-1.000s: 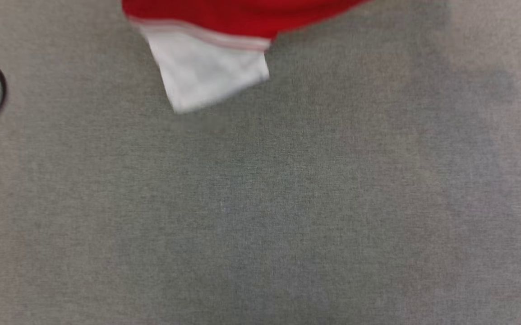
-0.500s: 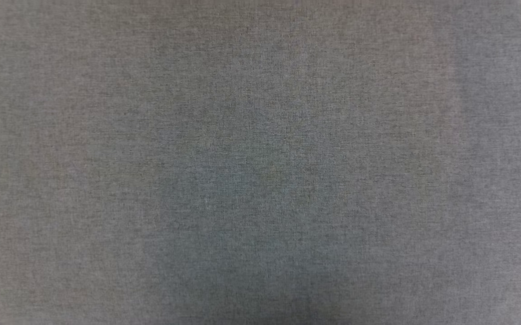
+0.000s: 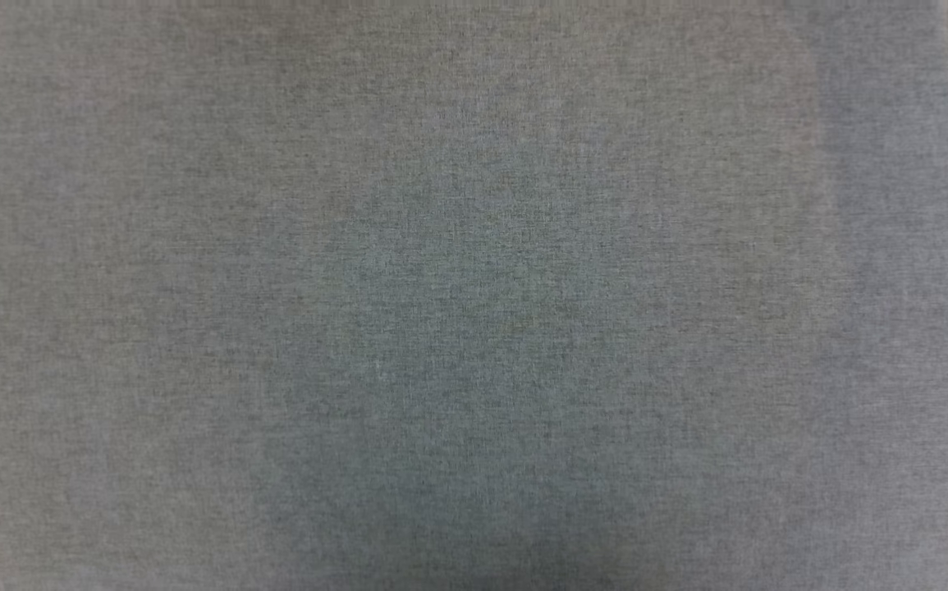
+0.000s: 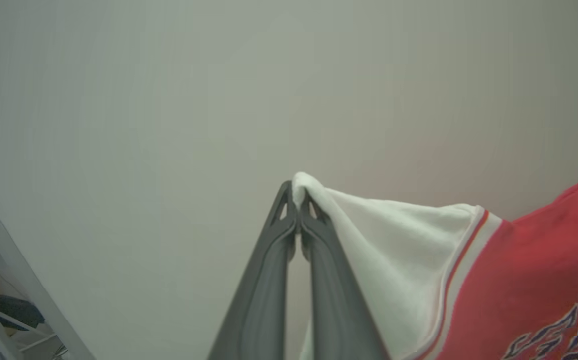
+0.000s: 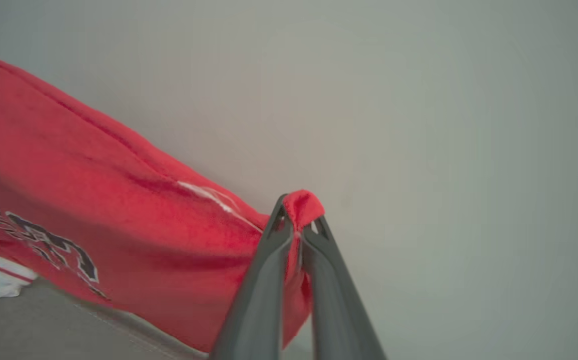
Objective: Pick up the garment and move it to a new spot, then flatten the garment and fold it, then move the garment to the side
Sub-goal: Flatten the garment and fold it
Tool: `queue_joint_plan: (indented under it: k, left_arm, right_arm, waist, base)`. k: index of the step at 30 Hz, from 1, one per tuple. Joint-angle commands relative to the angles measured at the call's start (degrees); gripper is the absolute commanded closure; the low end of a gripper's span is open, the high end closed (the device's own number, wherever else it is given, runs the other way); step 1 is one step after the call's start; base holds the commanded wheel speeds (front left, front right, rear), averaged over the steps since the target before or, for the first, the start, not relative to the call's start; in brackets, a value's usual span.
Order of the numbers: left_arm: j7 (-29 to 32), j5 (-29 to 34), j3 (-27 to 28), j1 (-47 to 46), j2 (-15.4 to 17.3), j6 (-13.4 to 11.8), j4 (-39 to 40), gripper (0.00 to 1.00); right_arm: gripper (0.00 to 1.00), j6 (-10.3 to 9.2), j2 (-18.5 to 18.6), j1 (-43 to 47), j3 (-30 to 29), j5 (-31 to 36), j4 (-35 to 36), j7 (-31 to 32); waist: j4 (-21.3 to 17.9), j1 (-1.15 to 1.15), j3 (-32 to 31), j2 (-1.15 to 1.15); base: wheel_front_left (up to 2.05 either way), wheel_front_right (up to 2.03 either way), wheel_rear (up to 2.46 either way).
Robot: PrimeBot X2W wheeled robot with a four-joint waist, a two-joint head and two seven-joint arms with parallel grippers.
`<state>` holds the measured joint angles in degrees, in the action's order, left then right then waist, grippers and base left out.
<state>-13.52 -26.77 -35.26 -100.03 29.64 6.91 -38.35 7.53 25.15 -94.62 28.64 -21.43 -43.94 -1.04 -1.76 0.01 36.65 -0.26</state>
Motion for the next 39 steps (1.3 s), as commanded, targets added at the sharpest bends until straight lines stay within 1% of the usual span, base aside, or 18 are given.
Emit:
queue_joint_plan:
  k: [1,4,8,14,18,22,24,32,39]
  left_arm:
    - [-0.52,-0.71,-0.29,3.50,0.30,0.32,0.29,1.00]
    - [-1.01,-1.62,-0.34,9.35,0.48,0.04,1.25,1.00]
    - [-1.32,-3.60,0.04,19.03,0.10,-1.17,4.20,1.00]
    - [-1.41,-5.79,-0.08,34.33,2.19,-3.46,9.95,1.00]
    - [-1.18,-7.42,-0.22,44.78,4.06,-6.37,14.84,1.00]
    - [-0.25,-10.33,-0.90,56.82,5.65,-8.95,20.42,1.00]
    - [0.09,-11.06,-1.42,62.21,6.41,-10.80,22.92,1.00]
    - [1.71,-14.40,-4.31,80.70,8.44,-16.12,31.12,1.00]
    - [3.61,-17.81,-6.70,92.55,9.18,-19.34,35.33,1.00]
  right_arm:
    - [1.00,-0.04,-0.29,2.43,1.23,-1.04,-0.54,-0.88]
    - [1.00,-0.04,-0.49,6.46,3.35,-2.78,-1.17,-2.34]
    - [1.00,-0.04,-0.14,13.25,6.21,-5.51,-0.96,-4.04]
    - [1.00,-0.04,2.06,24.65,9.86,-9.48,1.67,-5.94]
    - [1.00,-0.04,3.69,33.18,12.20,-11.47,4.24,-6.23]
    - [1.00,-0.04,5.21,42.41,13.42,-13.24,7.45,-6.41]
    - [1.00,-0.04,6.15,46.75,13.50,-13.86,8.95,-6.36]
    - [1.00,-0.04,9.07,62.36,11.89,-14.97,14.97,-5.08]
    - [1.00,-0.04,11.20,74.56,7.87,-14.17,20.97,-2.93]
  waist:
    - [0.30,-0.01,-2.08,0.26]
    - [0.65,-0.01,-4.64,0.26]
    - [1.27,-0.01,-8.63,0.26]
    - [1.85,-0.01,-14.37,0.26]
    - [2.03,-0.01,-18.13,0.26]
    - [2.27,-0.01,-21.85,0.26]
    - [2.53,-0.01,-23.61,0.26]
    - [2.62,-0.01,-28.77,0.26]
    - [2.51,-0.01,-32.39,0.26]
  base:
    - [0.00,0.00,0.00]
    - [0.00,0.00,0.00]
    - [0.00,0.00,0.00]
    - [0.00,0.00,0.00]
    - [0.00,0.00,0.00]
    - [0.00,0.00,0.00]
    - [0.00,0.00,0.00]
    - [0.00,0.00,0.00]
    - [0.00,0.00,0.00]
